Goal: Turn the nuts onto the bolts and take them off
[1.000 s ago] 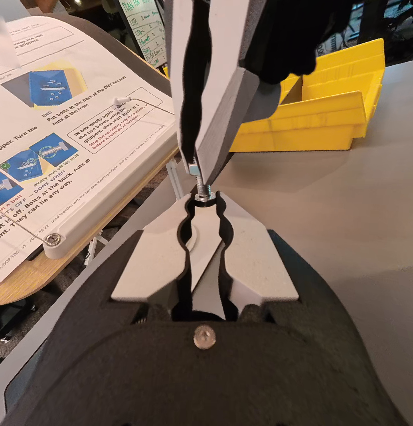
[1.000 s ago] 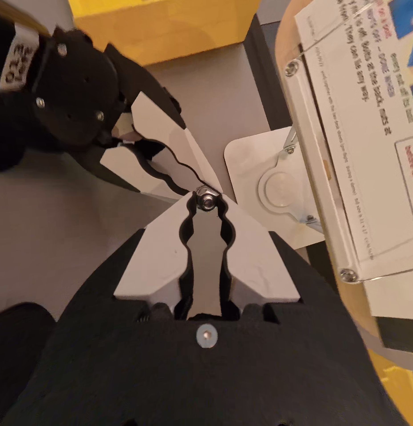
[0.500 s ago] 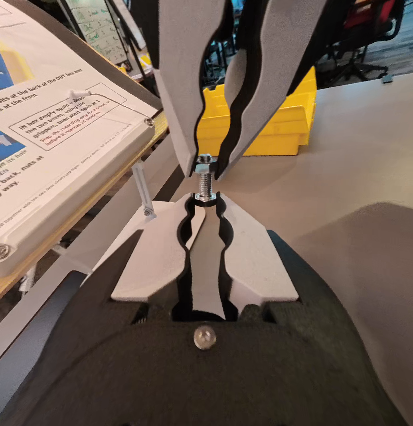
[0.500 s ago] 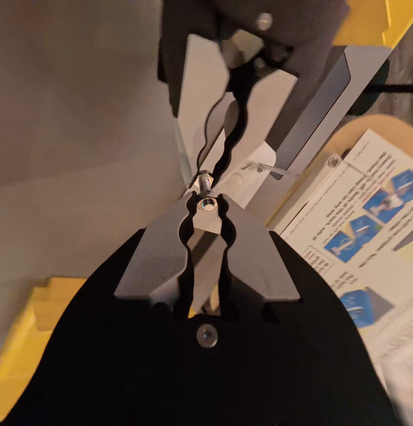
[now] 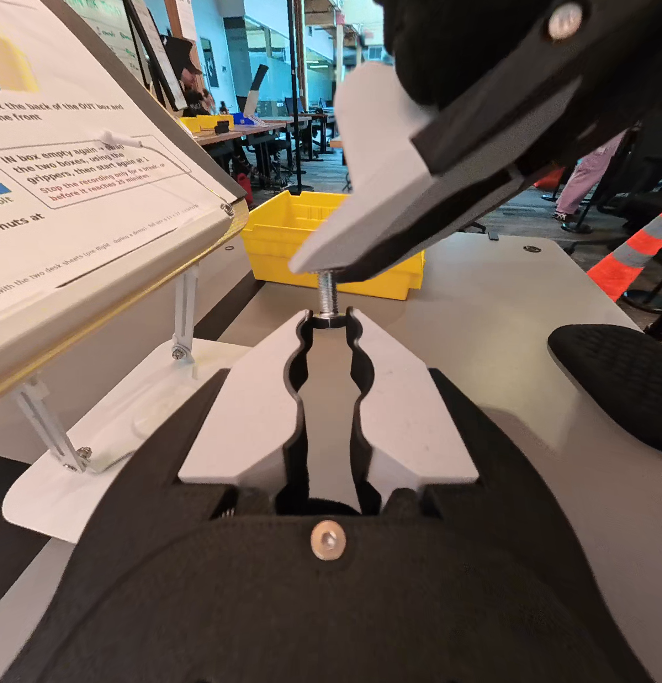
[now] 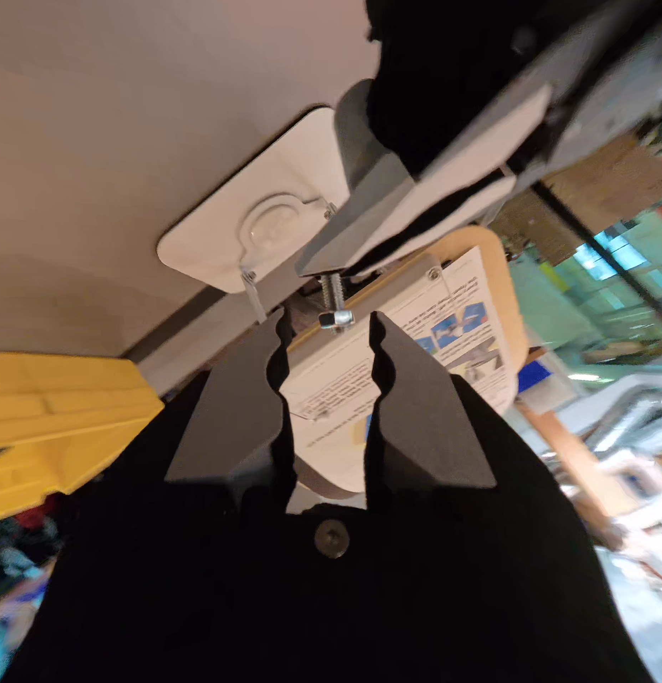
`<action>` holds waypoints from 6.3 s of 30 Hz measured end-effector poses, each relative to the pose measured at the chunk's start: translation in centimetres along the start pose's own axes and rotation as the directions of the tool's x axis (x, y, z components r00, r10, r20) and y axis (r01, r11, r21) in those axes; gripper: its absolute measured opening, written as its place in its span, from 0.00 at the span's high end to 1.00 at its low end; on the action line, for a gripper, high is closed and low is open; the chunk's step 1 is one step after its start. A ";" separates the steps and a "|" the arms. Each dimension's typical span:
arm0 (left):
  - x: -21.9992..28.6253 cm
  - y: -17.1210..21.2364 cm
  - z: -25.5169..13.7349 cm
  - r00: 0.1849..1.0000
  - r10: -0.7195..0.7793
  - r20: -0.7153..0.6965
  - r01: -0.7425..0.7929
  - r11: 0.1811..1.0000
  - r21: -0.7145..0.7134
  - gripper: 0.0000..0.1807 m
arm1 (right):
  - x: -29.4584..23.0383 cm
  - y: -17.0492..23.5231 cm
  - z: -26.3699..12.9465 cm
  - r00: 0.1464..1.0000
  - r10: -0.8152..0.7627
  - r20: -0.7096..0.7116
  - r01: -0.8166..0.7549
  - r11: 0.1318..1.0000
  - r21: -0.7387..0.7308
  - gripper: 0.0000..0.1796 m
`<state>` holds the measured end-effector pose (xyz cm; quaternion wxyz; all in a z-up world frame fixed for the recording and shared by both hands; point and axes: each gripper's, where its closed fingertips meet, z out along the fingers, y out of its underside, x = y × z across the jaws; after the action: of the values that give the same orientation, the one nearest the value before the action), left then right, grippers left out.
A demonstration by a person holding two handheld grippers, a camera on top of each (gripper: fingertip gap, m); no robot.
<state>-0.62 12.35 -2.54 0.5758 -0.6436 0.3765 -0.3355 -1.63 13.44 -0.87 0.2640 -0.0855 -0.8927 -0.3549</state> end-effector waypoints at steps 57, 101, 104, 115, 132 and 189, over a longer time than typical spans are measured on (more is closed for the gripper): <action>-0.5 -0.6 0.4 0.989 0.090 0.120 -0.094 0.995 0.027 0.91 | 0.3 0.2 -1.4 0.894 0.293 0.339 -0.407 0.846 0.343 0.91; -1.5 0.4 0.6 0.983 0.074 0.167 -0.075 0.997 -0.001 0.91 | 0.4 0.5 0.7 0.992 0.105 0.071 -0.108 0.993 0.046 0.91; -1.3 -0.1 0.6 0.985 0.064 0.162 -0.068 0.997 0.023 0.91 | 0.7 0.8 0.5 0.953 0.287 0.102 -0.297 0.949 0.107 0.80; -2.6 0.2 0.1 0.968 0.071 0.240 -0.076 0.997 0.009 0.91 | 0.5 2.1 -0.5 0.025 0.762 0.647 -0.999 -0.003 0.043 0.78; -2.2 0.7 0.7 0.965 0.107 0.239 -0.104 0.994 -0.025 0.91 | 0.6 -0.4 0.4 0.019 0.674 0.739 -0.997 -0.040 0.063 0.91; -2.3 1.0 0.8 0.974 0.054 0.220 -0.056 0.998 0.003 0.91 | 0.5 -0.3 1.0 -0.077 0.640 0.765 -0.985 -0.169 0.043 0.88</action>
<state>-1.20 14.66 -3.64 0.6260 -0.6632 0.3267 -0.2482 -2.57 13.88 -1.42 0.1989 -0.6668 -0.6557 0.2931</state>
